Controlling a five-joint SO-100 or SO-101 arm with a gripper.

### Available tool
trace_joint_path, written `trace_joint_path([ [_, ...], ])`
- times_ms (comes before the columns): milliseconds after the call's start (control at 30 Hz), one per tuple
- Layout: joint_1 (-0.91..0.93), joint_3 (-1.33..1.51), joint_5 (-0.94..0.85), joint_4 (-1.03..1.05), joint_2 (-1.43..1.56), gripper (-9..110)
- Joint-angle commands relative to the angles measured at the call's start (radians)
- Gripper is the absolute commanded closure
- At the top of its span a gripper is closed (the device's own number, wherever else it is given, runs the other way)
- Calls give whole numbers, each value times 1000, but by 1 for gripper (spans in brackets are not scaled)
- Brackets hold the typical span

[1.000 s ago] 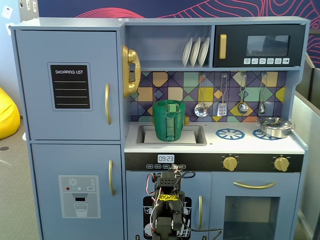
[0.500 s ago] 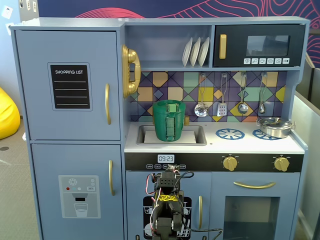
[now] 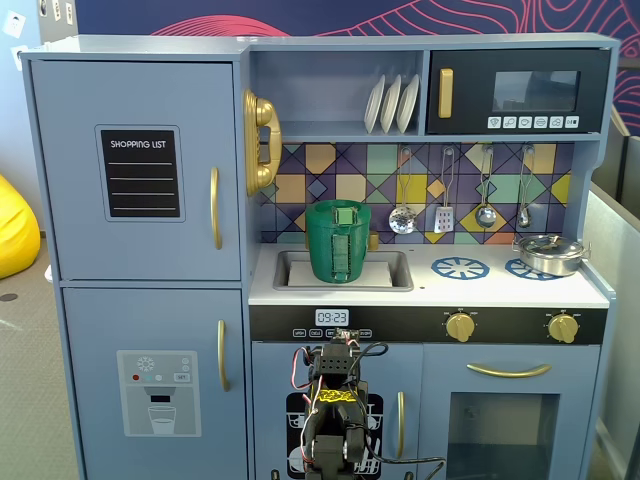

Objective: Pick up the lid from the counter and put it on the green recipient

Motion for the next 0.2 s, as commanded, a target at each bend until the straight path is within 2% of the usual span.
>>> trace_joint_path([
  [0,-6,12,20,183,-3,88],
  [167,-6,12,20,183,-3,88],
])
